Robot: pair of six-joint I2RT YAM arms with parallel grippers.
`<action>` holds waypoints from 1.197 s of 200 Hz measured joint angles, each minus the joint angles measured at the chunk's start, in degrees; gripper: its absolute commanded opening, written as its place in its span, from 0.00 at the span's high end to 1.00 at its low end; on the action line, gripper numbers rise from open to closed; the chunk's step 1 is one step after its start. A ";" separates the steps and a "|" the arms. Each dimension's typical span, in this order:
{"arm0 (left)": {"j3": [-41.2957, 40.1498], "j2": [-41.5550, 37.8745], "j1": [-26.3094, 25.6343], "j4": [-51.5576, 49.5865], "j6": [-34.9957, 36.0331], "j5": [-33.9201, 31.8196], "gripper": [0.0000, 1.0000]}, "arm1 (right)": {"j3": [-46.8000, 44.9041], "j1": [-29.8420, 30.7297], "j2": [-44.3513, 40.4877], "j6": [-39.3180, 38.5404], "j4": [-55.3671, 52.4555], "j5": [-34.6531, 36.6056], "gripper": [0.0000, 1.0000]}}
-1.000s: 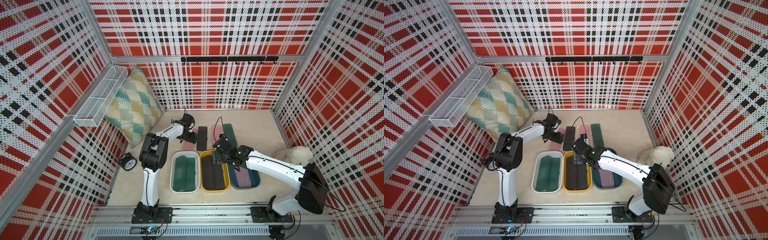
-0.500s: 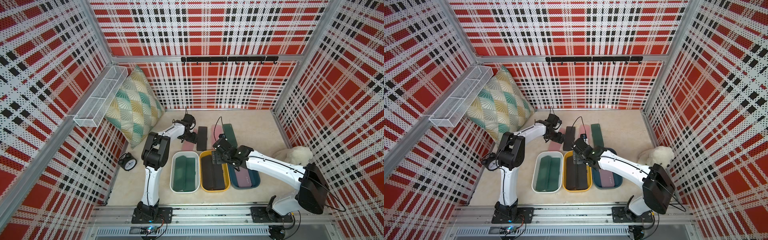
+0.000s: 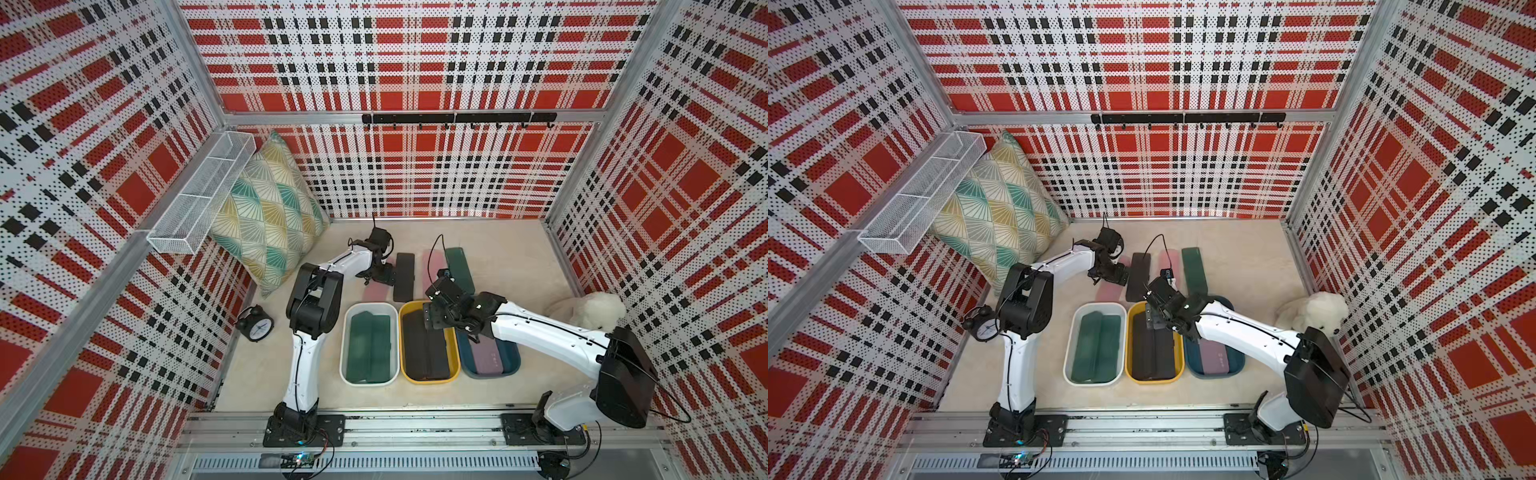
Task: Place the pencil cases by color into the storage box
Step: Pick up the pencil case from the center of the board.
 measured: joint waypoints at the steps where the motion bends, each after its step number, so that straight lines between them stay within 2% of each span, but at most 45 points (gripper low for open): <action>1: 0.00 0.00 0.00 0.02 -0.04 -0.02 0.06 | 0.00 0.00 0.00 0.00 0.00 0.00 0.13; 40: 0.00 0.00 -0.37 0.02 -2.08 -1.70 0.13 | -0.92 0.00 0.00 0.00 0.28 -0.04 0.13; 69: 0.00 0.00 -0.48 0.07 -3.13 -2.60 0.32 | -1.18 0.00 -0.02 -0.02 0.35 0.07 0.13; 81: 0.00 0.00 -0.52 0.04 -3.37 -3.15 0.36 | -1.18 0.00 -0.07 -0.07 0.39 0.20 0.13; 138: 0.13 0.00 -0.44 -0.07 -5.64 -4.74 0.38 | -1.18 -1.18 -2.10 -0.79 0.37 0.70 0.13; 201: 1.53 -0.74 0.20 -2.84 -8.63 -8.22 0.38 | -3.43 -6.01 -6.58 -3.19 0.79 1.05 0.13; 239: 3.72 -4.07 -0.57 -3.98 -10.69 -9.77 0.38 | -6.88 -9.77 -9.88 -4.59 1.46 0.11 0.13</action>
